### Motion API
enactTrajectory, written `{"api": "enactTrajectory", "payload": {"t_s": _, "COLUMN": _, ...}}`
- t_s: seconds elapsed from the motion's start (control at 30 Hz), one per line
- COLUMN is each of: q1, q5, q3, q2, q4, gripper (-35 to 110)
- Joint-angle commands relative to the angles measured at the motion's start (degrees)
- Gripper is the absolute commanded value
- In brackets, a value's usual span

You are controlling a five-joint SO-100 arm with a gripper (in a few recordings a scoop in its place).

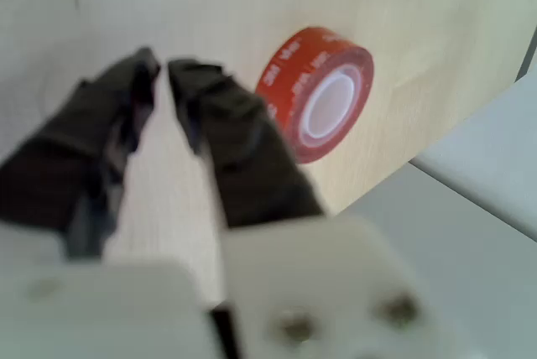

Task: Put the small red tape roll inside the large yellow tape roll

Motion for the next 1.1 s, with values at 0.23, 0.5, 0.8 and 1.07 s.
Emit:
{"api": "enactTrajectory", "payload": {"t_s": 0.23, "q1": -1.1, "q5": -2.2, "q3": 3.5, "q2": -0.4, "q4": 5.6, "gripper": 0}}
{"api": "enactTrajectory", "payload": {"t_s": 0.5, "q1": 4.8, "q5": -2.2, "q3": -7.1, "q2": -1.3, "q4": 6.1, "gripper": 0}}
{"api": "enactTrajectory", "payload": {"t_s": 0.8, "q1": 11.8, "q5": -1.0, "q3": -37.3, "q2": -39.6, "q4": 2.6, "gripper": 0}}
{"api": "enactTrajectory", "payload": {"t_s": 1.07, "q1": 21.5, "q5": -9.4, "q3": -56.5, "q2": -66.5, "q4": 2.4, "gripper": 8}}
